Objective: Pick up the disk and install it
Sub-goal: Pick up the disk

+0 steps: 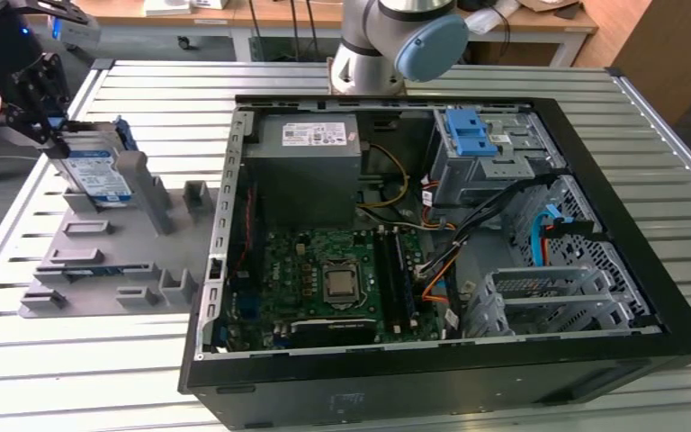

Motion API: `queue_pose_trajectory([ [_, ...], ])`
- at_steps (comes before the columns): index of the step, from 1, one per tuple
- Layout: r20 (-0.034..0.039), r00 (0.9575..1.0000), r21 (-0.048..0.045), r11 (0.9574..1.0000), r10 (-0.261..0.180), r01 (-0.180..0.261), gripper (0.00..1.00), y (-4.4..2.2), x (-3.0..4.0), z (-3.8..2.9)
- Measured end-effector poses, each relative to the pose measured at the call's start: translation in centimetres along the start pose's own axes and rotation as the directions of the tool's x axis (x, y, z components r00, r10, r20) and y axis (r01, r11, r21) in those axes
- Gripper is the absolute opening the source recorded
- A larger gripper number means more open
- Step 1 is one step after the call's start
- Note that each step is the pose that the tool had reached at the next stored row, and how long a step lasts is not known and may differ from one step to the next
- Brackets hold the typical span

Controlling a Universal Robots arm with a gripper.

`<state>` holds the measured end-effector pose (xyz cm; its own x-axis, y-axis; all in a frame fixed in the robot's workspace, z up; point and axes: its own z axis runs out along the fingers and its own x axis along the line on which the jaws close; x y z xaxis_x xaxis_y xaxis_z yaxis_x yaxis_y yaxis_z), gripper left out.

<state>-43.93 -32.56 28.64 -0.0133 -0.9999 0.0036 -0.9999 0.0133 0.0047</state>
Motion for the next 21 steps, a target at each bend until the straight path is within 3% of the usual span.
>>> queue_pose_trajectory([
  [21, 0.0, 1.0, 0.0, 1.0, 0.0, 0.0, 0.36, 0.01, 0.01, -1.84],
])
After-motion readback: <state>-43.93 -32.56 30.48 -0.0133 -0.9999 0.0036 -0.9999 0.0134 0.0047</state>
